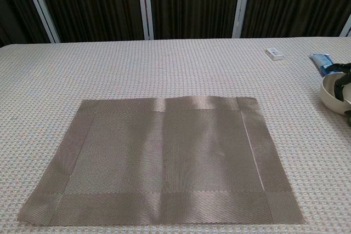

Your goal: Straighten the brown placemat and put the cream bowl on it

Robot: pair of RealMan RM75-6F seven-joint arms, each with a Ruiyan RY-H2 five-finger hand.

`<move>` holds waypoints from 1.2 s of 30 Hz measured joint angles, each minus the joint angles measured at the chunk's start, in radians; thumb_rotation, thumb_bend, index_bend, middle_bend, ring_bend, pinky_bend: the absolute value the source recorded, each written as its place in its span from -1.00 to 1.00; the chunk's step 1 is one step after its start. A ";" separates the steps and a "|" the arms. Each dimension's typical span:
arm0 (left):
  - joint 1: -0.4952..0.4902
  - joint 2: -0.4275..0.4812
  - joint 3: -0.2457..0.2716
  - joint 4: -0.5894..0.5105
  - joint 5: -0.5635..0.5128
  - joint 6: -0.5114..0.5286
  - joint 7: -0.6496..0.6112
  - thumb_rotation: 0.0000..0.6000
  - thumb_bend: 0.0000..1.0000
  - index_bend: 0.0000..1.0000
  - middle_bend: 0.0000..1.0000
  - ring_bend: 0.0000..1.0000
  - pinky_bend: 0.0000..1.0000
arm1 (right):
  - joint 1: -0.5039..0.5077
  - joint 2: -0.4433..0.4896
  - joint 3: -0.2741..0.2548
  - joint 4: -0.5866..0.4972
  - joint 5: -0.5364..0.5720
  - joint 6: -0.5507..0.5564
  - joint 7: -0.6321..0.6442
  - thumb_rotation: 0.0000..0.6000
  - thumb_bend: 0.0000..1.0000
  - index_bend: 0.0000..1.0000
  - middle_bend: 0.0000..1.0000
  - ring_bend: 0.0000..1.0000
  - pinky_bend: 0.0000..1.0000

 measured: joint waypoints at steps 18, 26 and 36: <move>0.014 0.002 -0.015 -0.007 0.026 -0.025 -0.007 1.00 -1.00 -1.00 -1.00 -1.00 -1.00 | -0.009 -0.001 -0.024 -0.025 -0.161 0.222 0.069 1.00 -0.23 0.51 -1.00 -1.00 -1.00; 0.017 0.005 -0.019 -0.008 0.033 -0.040 -0.021 1.00 -1.00 -1.00 -1.00 -1.00 -1.00 | 0.027 0.075 -0.049 -0.207 -0.341 0.305 0.146 1.00 -0.23 0.56 -0.96 -1.00 -1.00; 0.019 0.018 -0.019 0.000 0.051 -0.060 -0.053 1.00 -1.00 -1.00 -1.00 -1.00 -1.00 | 0.186 0.066 -0.101 -0.259 -0.534 0.225 0.161 1.00 -0.23 0.56 -0.94 -1.00 -1.00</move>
